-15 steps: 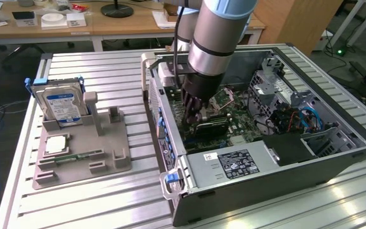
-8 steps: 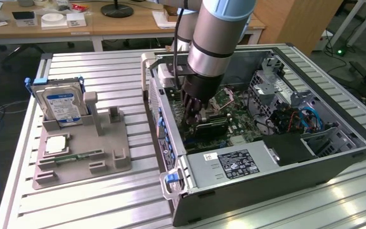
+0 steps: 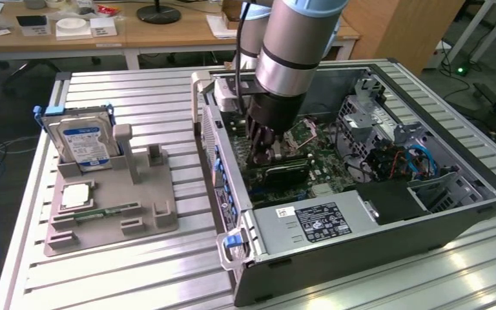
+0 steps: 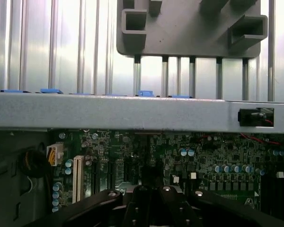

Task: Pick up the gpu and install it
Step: 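Press down on the gpu until it lock into place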

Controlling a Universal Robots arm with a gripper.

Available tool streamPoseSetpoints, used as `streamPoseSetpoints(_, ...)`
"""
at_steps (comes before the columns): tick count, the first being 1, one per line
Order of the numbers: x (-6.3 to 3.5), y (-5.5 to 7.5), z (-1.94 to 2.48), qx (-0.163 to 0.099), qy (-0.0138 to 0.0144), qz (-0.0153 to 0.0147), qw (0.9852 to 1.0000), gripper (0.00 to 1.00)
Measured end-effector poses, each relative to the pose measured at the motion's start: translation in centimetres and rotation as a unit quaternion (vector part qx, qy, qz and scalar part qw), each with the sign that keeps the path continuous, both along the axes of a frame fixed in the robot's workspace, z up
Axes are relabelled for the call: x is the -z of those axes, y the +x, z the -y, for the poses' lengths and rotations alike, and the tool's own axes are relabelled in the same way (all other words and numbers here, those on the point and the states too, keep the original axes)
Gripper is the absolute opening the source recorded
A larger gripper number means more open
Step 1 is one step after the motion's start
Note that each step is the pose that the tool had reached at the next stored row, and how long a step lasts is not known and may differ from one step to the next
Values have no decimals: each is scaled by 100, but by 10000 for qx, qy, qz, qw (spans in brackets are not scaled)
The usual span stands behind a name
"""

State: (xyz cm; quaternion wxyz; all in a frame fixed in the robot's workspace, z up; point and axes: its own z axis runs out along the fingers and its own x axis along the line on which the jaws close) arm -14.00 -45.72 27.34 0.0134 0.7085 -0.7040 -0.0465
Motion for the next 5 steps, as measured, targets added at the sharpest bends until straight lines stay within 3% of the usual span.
streamPoseSetpoints(5,-1,0,0,0,-1,0,10000,10)
